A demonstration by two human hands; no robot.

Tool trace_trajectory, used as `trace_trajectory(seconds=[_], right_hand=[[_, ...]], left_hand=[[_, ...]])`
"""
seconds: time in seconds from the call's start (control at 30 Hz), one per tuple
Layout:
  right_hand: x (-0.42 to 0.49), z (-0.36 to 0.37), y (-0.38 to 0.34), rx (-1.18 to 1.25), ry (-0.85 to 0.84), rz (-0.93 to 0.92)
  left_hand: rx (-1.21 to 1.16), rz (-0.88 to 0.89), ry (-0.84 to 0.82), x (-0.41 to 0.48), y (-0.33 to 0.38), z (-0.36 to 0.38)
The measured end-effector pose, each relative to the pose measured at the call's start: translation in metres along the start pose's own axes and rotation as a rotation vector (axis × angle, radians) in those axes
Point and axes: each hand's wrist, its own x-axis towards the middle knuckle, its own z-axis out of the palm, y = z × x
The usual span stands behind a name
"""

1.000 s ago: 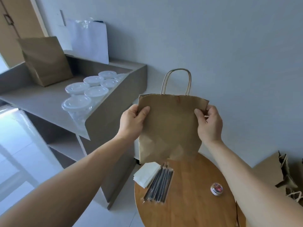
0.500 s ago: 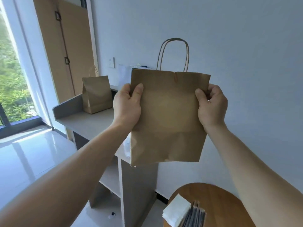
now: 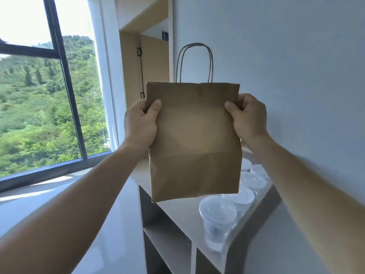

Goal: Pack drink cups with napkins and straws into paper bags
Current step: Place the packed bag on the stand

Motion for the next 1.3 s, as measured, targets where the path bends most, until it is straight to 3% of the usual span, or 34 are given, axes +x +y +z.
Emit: trace_trajectory(seconds=[0.47,0.93,1.3], right_hand=[[0.079,0.195,0.099,-0.061,-0.446,0.170],[0.136,0.394,0.171,-0.389,-0.588,0.277],[0.154,0.452,0.207,-0.595,-0.587,0.156]], left_hand=[[0.106,-0.132,0.073,0.117,-0.164,-0.057],[0.198,-0.224,-0.062,0.247,-0.334,-0.114],[0.386,-0.131,-0.094,0.260,-0.389,-0.113]])
